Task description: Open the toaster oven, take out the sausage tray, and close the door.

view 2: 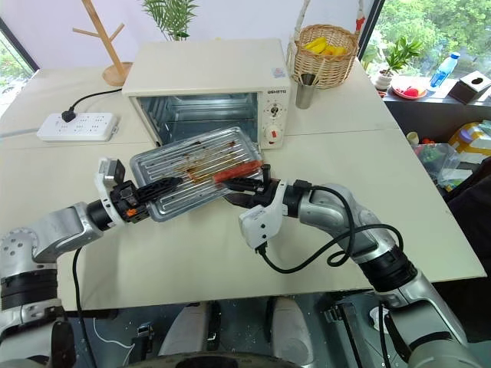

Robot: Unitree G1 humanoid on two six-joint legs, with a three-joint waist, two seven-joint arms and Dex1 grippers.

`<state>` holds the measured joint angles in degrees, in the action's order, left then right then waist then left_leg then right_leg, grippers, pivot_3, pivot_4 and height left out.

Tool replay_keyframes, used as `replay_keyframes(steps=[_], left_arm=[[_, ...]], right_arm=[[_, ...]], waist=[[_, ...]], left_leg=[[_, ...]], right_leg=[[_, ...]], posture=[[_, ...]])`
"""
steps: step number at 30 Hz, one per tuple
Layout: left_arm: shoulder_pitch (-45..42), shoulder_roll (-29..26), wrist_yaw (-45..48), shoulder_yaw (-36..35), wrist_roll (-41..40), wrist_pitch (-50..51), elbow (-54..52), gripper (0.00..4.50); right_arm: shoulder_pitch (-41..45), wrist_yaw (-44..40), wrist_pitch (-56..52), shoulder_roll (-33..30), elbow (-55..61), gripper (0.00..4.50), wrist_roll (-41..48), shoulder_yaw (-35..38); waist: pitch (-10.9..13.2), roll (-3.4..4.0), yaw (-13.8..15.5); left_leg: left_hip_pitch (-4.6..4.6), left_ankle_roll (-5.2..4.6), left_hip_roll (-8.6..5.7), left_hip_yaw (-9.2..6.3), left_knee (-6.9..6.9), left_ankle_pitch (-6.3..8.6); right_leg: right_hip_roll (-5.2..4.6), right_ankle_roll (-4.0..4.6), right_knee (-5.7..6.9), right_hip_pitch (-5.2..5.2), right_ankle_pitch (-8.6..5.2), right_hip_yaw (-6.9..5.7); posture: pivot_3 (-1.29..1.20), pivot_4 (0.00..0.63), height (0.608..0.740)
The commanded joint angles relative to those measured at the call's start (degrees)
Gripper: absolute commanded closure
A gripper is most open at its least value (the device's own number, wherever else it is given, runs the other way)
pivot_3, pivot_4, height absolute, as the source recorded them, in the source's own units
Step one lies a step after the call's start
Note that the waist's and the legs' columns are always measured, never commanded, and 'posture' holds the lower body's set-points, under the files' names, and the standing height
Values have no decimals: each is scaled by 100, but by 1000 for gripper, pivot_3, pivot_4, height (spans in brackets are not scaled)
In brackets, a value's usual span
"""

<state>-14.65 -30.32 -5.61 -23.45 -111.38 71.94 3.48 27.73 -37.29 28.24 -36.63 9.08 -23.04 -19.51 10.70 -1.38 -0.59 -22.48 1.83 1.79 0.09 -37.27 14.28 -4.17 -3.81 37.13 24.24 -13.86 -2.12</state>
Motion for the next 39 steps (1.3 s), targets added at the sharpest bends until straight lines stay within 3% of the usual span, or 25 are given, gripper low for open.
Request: replay_keyframes(steps=[1, 7, 12, 23, 29, 32, 36, 39], left_arm=[[161, 5, 119, -192, -162, -201, -392, 4500], [703, -68, 367, -659, -162, -375, -803, 4500], [1727, 88, 778, -1282, -162, -661, -1559, 4500], [3993, 1302, 952, -2371, -162, -2519, -3325, 4500], [4435, 1834, 925, -2868, -162, -3350, -3559, 4500], [4498, 1968, 937, -2943, -162, -3629, -3572, 4500], [4390, 1860, 943, -3066, -162, -3872, -3267, 4500], [4253, 1714, 897, -3171, -162, -3955, -3060, 4500]], right_arm=[[-45, -14, -33, -65, 335, 1429, 264, 279], [-443, -323, -485, -238, 422, 1429, 951, 626], [-788, -535, -1241, -300, 113, 1429, 1590, 1007], [-187, -760, -1793, 76, -1698, 1429, 1823, 919], [52, -890, -1653, 255, -2297, 1429, 1764, 771], [118, -945, -1568, 325, -2513, 2325, 1757, 700], [181, -929, -1419, 418, -2757, 4387, 1663, 605], [215, -909, -1352, 526, -2866, 4455, 1613, 555]], waist=[[0, 0, 10], [-1, -1, 10], [0, -1, -10], [-2, -5, 10], [-2, -9, 17], [-3, -12, 22], [-4, -13, 14], [-5, -14, 4]], left_leg=[[0, 0, 0, 1, 0, 0], [0, 0, 0, 17, 0, 0], [4, -1, 2, 19, 7, 1], [5, -1, 3, 33, 7, 2], [-1, -3, 4, 32, 9, 4], [-4, -3, 3, 32, 7, 4], [-4, -4, 3, 31, 9, 4], [-4, -6, 4, 29, 10, 6]], right_leg=[[0, 0, -1, -1, 0, -1], [0, 14, -8, -4, -8, -1], [0, 19, -12, -3, -11, 2], [-1, 51, -25, -4, -30, 14], [5, 51, -42, -4, -31, 13], [5, 51, -52, -9, -30, 13], [9, 51, -67, -18, -30, 11], [14, 51, -72, -20, -30, 11]], posture=[[0, 150, 734], [0, 150, 734], [0, 150, 734], [0, 150, 734], [0, 150, 734], [0, 150, 734], [0, 150, 734], [0, 150, 734]])
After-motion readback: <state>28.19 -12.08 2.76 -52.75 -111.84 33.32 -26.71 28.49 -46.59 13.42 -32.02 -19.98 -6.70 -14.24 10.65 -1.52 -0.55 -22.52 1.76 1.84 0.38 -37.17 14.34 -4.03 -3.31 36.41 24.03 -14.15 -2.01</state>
